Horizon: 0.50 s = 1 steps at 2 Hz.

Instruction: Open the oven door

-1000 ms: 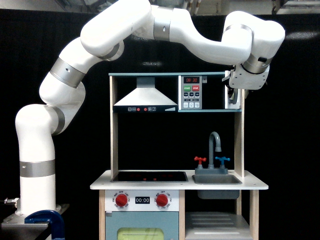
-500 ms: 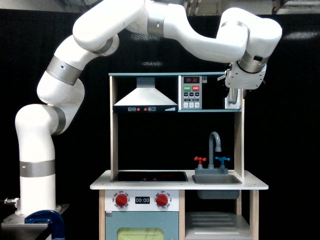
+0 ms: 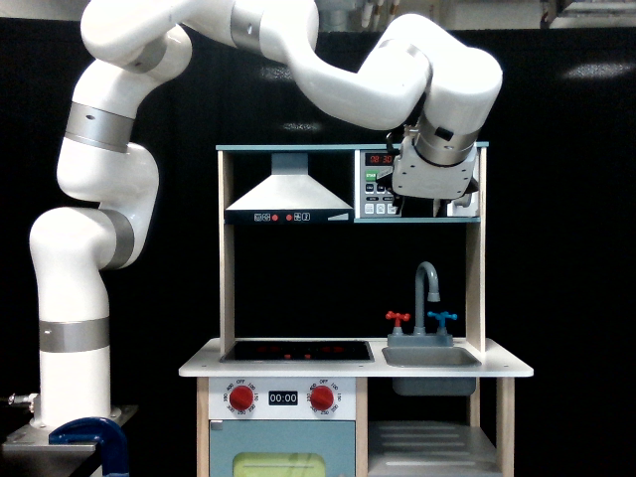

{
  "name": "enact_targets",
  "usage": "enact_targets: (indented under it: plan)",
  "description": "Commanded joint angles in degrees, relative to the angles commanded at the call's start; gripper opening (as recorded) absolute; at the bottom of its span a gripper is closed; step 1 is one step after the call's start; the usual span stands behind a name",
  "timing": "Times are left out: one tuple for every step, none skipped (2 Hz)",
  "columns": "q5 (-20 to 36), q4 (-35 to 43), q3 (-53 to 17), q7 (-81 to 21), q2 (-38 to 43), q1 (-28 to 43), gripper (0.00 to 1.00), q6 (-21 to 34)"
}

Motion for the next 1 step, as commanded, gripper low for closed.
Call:
enact_targets:
  plan:
    - [-2.3, -3.1, -1.0, -4.7, -0.3, -3.2, 1.00, 1.5]
